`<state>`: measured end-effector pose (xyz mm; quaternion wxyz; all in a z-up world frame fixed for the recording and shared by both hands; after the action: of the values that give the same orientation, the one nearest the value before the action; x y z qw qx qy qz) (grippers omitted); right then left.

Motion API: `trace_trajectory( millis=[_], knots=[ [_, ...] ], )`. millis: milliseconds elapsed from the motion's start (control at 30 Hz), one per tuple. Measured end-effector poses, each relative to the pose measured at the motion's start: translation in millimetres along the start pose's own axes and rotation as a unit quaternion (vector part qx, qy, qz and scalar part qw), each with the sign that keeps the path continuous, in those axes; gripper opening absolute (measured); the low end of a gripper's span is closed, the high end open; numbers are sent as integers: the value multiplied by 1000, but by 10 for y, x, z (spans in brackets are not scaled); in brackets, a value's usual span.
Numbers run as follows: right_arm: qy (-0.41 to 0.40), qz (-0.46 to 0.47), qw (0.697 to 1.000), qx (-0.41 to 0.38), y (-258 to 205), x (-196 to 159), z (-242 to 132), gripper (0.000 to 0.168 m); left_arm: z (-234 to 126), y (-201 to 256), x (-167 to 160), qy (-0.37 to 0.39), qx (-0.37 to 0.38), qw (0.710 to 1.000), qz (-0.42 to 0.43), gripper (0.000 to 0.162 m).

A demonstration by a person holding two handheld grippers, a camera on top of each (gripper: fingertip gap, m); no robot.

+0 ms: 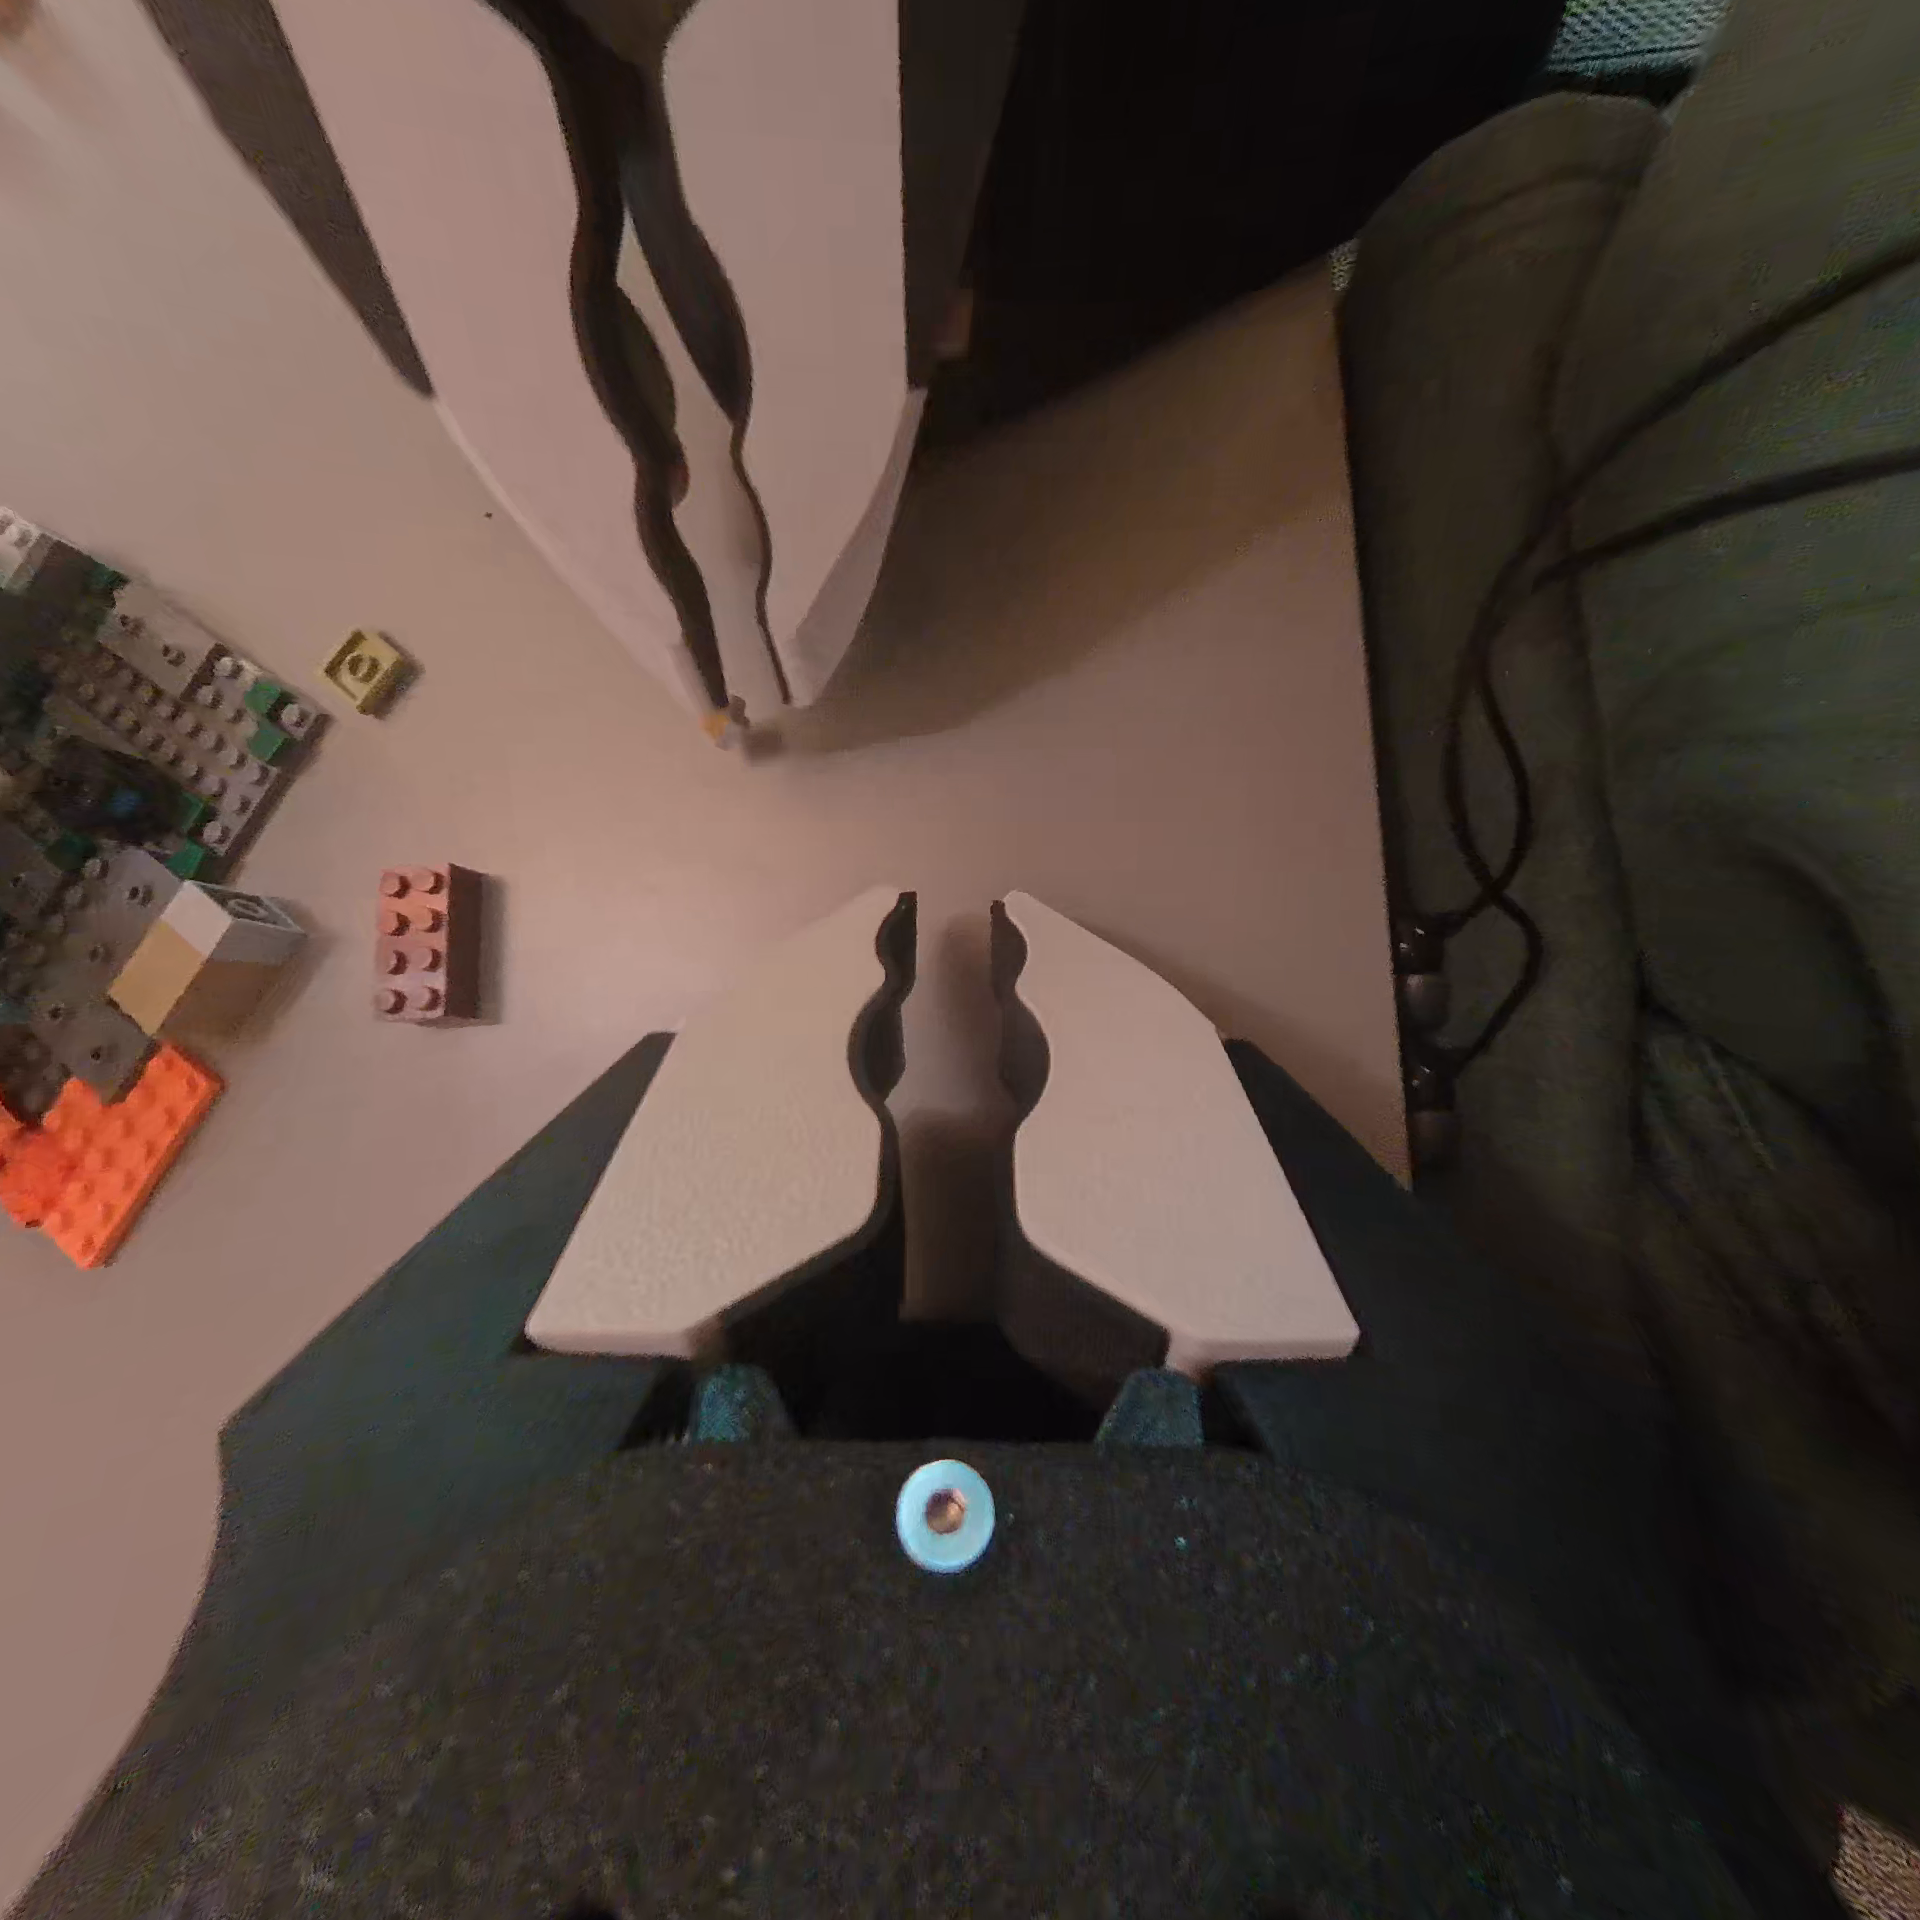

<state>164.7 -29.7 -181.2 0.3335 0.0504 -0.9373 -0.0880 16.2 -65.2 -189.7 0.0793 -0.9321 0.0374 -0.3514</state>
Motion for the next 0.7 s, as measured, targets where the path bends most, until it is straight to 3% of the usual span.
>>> trace_trajectory(
  millis=[300,700],
  knots=[
    [0,93,994,-59,63,-144,-91,12,97,-309,5,-12,33,999,-19,11],
    [-63,224,972,-37,154,-79,73,15,49,-480,-4,11,83,995,-61,11]
  ],
)
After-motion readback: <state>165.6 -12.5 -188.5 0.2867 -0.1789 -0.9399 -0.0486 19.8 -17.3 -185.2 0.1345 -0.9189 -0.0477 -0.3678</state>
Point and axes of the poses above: each gripper's, where its closed fingertips meet, z out along the fingers, x out of its top, y = z × x across the jaws, the point moved 9 cm from there along -z, back along the fingers
